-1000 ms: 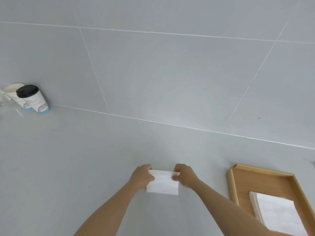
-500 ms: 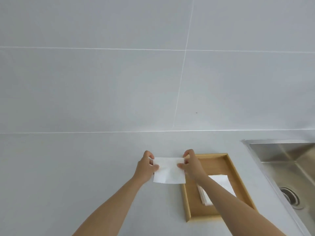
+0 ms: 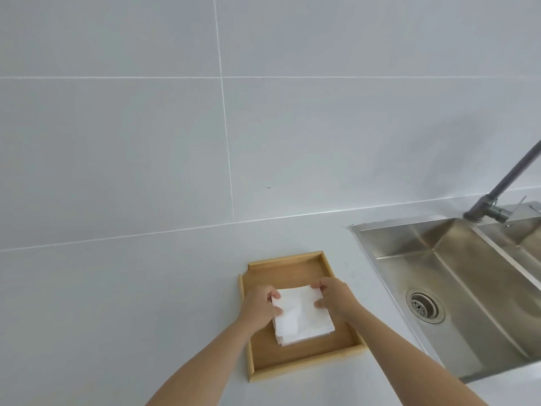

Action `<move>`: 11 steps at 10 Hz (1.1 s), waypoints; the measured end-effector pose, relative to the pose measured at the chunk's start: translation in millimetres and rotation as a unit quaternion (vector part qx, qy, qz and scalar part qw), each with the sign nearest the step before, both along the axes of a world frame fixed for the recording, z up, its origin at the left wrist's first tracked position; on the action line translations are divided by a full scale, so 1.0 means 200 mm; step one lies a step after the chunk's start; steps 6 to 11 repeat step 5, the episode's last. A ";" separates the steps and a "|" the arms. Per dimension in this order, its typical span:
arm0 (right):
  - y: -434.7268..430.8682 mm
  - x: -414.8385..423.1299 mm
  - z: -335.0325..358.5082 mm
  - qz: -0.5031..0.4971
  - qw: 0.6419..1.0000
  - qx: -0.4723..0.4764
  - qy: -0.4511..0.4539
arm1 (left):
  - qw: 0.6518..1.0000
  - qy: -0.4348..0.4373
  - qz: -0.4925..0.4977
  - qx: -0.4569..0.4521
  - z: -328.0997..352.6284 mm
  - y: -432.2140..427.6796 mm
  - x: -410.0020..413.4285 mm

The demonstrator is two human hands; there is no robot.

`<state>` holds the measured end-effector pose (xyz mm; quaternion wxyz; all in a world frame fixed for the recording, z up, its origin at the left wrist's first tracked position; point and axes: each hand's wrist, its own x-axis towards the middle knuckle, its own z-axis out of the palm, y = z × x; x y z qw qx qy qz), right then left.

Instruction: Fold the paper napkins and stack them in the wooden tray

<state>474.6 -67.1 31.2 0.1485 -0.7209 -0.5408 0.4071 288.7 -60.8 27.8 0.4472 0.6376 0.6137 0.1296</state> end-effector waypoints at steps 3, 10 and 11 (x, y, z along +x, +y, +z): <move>-0.04 -0.04 -0.08 0.071 0.991 -0.005 -0.114 | 0.994 0.092 -0.047 0.024 -0.05 -0.07 0.00; -0.09 -0.05 -0.09 0.111 0.978 -0.030 -0.172 | 0.968 0.200 -0.119 0.095 -0.05 -0.11 -0.02; -0.09 -0.05 -0.09 0.111 0.978 -0.030 -0.172 | 0.968 0.200 -0.119 0.095 -0.05 -0.11 -0.02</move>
